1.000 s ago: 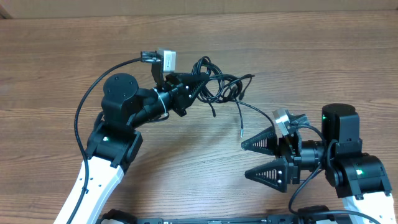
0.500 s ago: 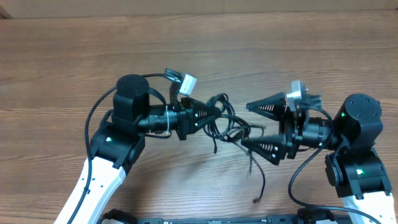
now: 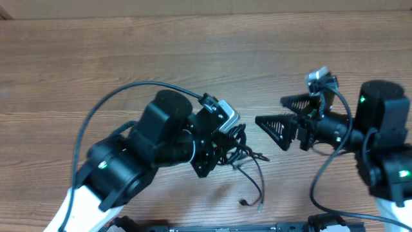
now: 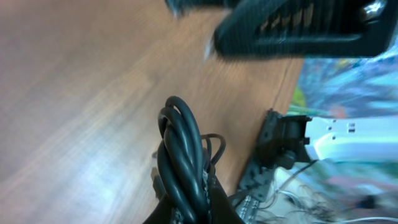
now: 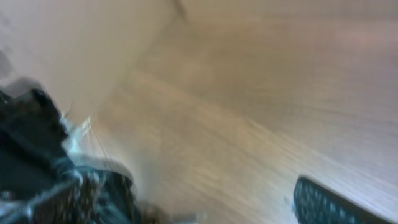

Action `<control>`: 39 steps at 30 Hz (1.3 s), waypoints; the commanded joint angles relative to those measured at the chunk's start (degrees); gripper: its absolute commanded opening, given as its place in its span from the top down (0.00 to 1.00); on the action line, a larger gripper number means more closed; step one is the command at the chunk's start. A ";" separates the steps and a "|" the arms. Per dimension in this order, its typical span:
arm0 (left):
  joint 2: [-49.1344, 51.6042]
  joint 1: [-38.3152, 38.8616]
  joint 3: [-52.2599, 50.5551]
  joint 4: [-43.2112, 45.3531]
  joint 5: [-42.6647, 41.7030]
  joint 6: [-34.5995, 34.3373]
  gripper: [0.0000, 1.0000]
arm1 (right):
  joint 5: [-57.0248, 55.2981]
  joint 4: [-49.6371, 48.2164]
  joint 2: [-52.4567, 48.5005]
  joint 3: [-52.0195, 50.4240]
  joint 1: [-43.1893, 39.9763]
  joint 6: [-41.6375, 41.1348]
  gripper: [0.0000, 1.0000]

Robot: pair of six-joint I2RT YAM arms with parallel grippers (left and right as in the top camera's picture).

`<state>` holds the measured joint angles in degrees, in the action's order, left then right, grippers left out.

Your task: Untangle cables

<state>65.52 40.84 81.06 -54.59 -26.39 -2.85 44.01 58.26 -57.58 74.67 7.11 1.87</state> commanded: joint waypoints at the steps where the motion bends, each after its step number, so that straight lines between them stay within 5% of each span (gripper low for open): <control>1: -0.52 1.49 4.81 -0.57 -1.07 11.74 0.96 | -2.29 8.22 -3.91 7.41 -0.04 16.81 0.00; 5: -0.35 1.55 4.94 -2.32 -5.27 18.88 0.96 | 10.27 16.48 -4.39 7.98 -0.04 34.10 0.00; 9: -0.37 1.55 4.94 -2.40 -10.95 25.18 0.96 | 14.23 19.85 -4.37 7.96 -0.04 40.98 0.00; 15: -0.37 1.53 4.94 0.35 -14.19 27.34 0.96 | 22.05 32.59 -4.37 7.96 -0.04 61.55 0.00; 23: 0.57 1.57 4.94 6.71 -24.81 27.23 0.96 | 26.80 33.59 -4.37 7.96 -0.04 61.66 0.04; 27: 2.16 1.57 4.94 8.04 -27.74 27.26 0.96 | 27.28 33.68 -4.37 7.96 -0.04 61.42 0.27; 31: 2.62 1.57 4.94 10.19 -27.67 26.58 0.96 | 26.77 35.15 -4.37 7.93 -0.04 61.42 0.91; 35: 2.62 1.51 4.94 11.98 -26.99 24.46 0.95 | 25.92 36.06 -4.37 7.93 -0.04 61.42 0.96; 36: 2.62 1.49 4.94 11.96 -26.99 24.46 0.92 | 25.94 36.06 -4.37 7.93 -0.04 61.42 0.96; 38: 2.45 1.44 4.94 11.96 -26.43 23.21 0.52 | 25.92 36.00 -4.37 7.93 -0.07 61.42 0.96; 39: 1.73 1.44 4.94 11.65 -20.79 18.86 0.25 | 25.62 35.95 -4.37 7.93 -0.09 61.20 0.96</control>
<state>68.53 41.93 84.60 -43.03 -51.31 21.82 70.00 94.24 -62.11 81.60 7.16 63.05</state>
